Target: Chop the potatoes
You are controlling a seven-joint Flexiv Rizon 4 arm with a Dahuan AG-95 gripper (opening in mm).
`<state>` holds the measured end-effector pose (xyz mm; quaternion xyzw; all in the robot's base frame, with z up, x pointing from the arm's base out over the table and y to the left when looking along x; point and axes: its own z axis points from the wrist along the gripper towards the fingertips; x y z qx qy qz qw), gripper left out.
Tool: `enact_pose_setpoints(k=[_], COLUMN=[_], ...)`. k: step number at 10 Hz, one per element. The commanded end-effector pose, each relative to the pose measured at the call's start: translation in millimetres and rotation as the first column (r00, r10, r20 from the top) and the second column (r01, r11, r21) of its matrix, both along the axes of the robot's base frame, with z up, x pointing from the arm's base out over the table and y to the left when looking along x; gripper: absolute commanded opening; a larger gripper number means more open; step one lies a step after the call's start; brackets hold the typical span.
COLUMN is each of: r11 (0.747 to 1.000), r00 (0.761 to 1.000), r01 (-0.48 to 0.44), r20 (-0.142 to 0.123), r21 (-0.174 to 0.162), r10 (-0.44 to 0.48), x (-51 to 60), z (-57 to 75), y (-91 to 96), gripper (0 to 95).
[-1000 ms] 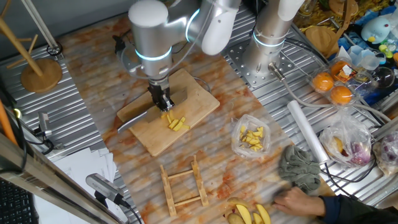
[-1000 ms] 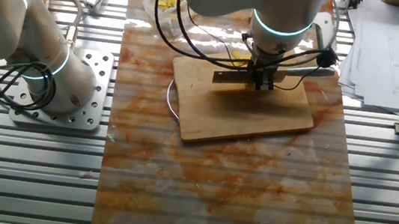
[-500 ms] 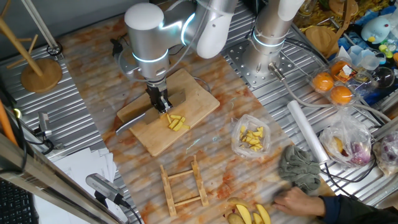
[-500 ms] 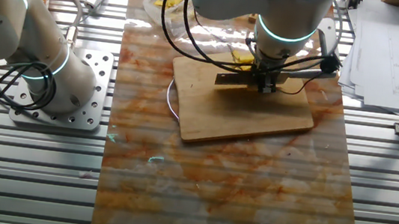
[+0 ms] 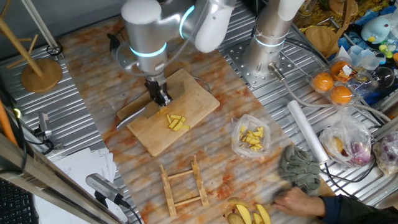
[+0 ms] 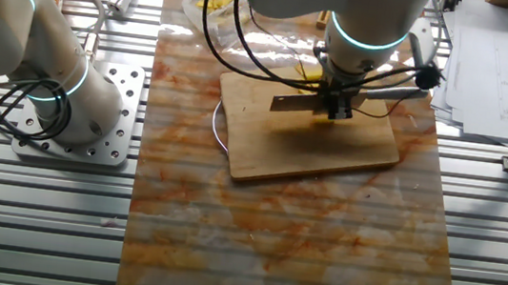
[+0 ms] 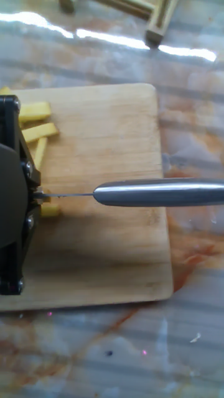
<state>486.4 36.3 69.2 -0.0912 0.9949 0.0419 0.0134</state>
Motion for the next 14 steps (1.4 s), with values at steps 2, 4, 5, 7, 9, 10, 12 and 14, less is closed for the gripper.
enact_pose_setpoints(k=[2, 4, 5, 7, 9, 10, 12, 14], r11=[1.000, 1.000, 0.999, 1.000, 1.000, 1.000, 0.999, 1.000], r00=[1.000, 1.000, 1.000, 1.000, 1.000, 1.000, 0.999, 1.000], r01=[-0.005, -0.008, -0.009, -0.005, -0.003, -0.007, -0.011, -0.012], r20=[0.012, 0.019, 0.023, 0.017, 0.016, 0.011, 0.031, 0.024], r21=[-0.021, -0.028, -0.034, -0.005, 0.000, -0.023, -0.033, -0.024], r10=[0.005, 0.009, 0.010, 0.005, 0.003, 0.007, 0.012, 0.012], x=[5.1, 8.2, 10.5, 9.3, 9.0, 9.8, 10.0, 9.0], z=[-11.4, -25.1, -34.2, -29.8, -19.5, -17.4, -36.6, -43.0], y=[-1.7, -5.7, -7.9, -7.1, -4.3, -3.6, -7.2, -8.9], gripper=[0.0, 0.0, 0.0, 0.0, 0.0, 0.0, 0.0, 0.0])
